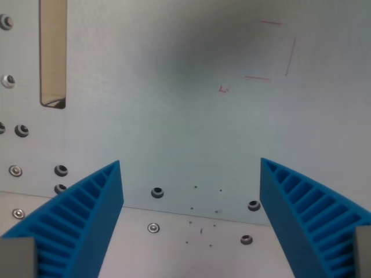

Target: Move in gripper negative y

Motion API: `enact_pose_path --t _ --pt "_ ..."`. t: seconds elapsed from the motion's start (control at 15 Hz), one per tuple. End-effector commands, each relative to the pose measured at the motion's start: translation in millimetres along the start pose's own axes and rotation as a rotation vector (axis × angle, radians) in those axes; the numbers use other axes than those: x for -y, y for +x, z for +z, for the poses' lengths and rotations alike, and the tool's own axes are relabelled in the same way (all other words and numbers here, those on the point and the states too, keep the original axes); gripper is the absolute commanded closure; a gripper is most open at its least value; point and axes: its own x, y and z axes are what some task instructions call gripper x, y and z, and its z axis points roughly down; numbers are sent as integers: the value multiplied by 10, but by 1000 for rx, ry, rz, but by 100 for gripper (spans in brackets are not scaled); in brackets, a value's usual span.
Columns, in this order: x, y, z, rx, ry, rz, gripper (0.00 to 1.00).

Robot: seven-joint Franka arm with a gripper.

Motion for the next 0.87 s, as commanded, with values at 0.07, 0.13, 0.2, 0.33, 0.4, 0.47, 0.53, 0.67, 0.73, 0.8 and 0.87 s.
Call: enact_pose_path --t 0.07,0.13,0.2,0.33,0.4,0.47,0.53,0.67,0.73,0.8,0.87 --pt "133 -53 -27 -12 -4 13 0" --pt "183 -52 -27 -12 -4 13 0" --pt "233 -52 -27 -12 -4 13 0" --pt "333 -50 -26 -12 -4 13 0" --pt "383 -50 -26 -12 -4 13 0" --pt "433 -49 -26 -12 -4 13 0" --pt "483 -48 -26 -12 -4 13 0" --pt "582 -47 -25 -12 -4 13 0" --pt "632 -47 -25 -12 -4 13 0" --pt "682 -46 -25 -12 -4 13 0" --pt "732 -45 -24 -12 -4 13 0"
